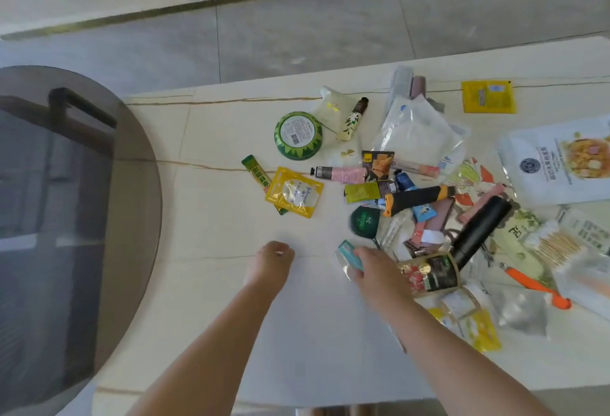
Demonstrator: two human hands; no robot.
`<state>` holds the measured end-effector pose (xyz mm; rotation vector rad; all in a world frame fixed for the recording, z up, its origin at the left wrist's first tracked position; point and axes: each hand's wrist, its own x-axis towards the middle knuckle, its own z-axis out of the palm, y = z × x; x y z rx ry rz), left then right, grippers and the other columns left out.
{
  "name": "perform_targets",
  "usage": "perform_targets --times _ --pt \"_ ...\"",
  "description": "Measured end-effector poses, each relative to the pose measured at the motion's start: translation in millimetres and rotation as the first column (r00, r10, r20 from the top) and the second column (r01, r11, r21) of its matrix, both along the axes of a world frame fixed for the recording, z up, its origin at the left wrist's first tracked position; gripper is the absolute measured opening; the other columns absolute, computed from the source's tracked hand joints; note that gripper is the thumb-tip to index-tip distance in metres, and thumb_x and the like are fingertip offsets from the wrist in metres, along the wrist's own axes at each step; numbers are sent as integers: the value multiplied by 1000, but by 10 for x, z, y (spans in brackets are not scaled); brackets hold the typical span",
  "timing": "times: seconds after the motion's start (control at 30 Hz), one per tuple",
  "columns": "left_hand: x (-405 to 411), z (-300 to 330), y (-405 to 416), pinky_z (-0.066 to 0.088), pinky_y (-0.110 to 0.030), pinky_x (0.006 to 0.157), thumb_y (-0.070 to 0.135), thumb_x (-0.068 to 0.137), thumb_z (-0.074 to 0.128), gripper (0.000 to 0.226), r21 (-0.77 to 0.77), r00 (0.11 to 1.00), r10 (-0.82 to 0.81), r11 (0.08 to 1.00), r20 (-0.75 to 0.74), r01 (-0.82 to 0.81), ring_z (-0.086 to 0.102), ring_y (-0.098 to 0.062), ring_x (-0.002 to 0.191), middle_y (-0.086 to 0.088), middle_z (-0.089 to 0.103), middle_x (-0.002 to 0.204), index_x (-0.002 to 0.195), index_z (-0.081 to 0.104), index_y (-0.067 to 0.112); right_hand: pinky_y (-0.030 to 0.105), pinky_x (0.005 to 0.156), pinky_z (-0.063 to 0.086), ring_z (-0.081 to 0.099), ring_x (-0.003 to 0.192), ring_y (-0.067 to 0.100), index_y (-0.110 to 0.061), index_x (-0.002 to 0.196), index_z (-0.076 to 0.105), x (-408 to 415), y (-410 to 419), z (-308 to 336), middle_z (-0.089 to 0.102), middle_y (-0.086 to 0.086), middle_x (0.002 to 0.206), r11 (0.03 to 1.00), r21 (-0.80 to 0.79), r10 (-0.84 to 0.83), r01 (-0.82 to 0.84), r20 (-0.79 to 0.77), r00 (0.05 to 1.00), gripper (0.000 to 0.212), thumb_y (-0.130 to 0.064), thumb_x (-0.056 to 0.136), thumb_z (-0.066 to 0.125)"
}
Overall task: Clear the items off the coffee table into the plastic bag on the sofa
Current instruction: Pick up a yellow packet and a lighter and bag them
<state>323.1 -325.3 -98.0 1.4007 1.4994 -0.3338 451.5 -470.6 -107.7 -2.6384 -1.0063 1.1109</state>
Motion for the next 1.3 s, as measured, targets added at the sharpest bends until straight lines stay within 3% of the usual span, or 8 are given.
perform_targets --times 0.13,0.23,0.33,0.4,0.7,0.9,1.07,1.3 --pt "125 -274 -8 49 -31 75 21 93 52 27 -51 997 77 996 27 -76 60 -22 78 -3 61 91 118 57 12 31 80 48 52 110 21 -20 128 44 -25 131 -294 53 2 123 994 -76 94 -83 161 982 38 -20 91 53" --pt "230 -430 91 53 -35 85 23 92 52 31 -13 996 93 996 13 -93 64 -27 92 -7 64 106 121 56 12 29 74 50 61 97 20 -16 118 53 11 235 -370 62 5 106 989 -70 148 -133 284 948 41 -21 80 69" --pt "354 -457 236 52 -40 91 26 92 51 35 81 998 53 995 -36 -50 63 -28 104 -7 64 117 125 54 16 28 81 45 54 107 22 -12 122 47 47 236 -428 53 7 117 990 -15 141 -141 189 972 33 -28 94 49" --pt "438 -417 345 52 -36 90 26 93 50 35 148 998 8 989 -62 1 61 -27 105 -5 63 118 127 53 17 27 74 44 54 103 22 -11 119 49 50 204 -420 48 7 115 997 37 65 -71 142 988 35 -36 95 47" --pt "745 -383 727 46 -41 90 29 93 52 45 340 954 -207 900 -215 272 46 -28 121 -7 39 135 135 41 17 33 62 45 57 100 23 -15 109 52 -118 193 -492 56 4 105 998 -12 -63 64 109 992 38 -38 83 64" --pt "816 -506 793 49 -43 82 30 88 60 51 342 946 -155 905 -284 251 54 -32 111 -9 38 128 131 38 15 25 42 43 64 64 20 -14 79 62 -231 246 -510 62 2 72 1000 -22 -15 19 177 984 39 -32 56 87" --pt "813 -627 833 53 -45 86 28 86 61 39 252 970 -3 966 -244 66 60 -31 103 -9 53 118 118 43 14 26 69 42 56 104 16 -18 116 52 -124 277 -514 58 -2 112 992 -34 -119 121 63 991 32 -37 90 50" --pt "548 -516 734 48 -28 64 37 90 57 20 193 993 10 981 -118 13 60 -21 76 -6 66 99 95 57 18 28 57 31 47 75 18 -15 82 42 -20 382 -357 52 0 81 962 -69 -271 264 -128 954 20 -32 89 49"
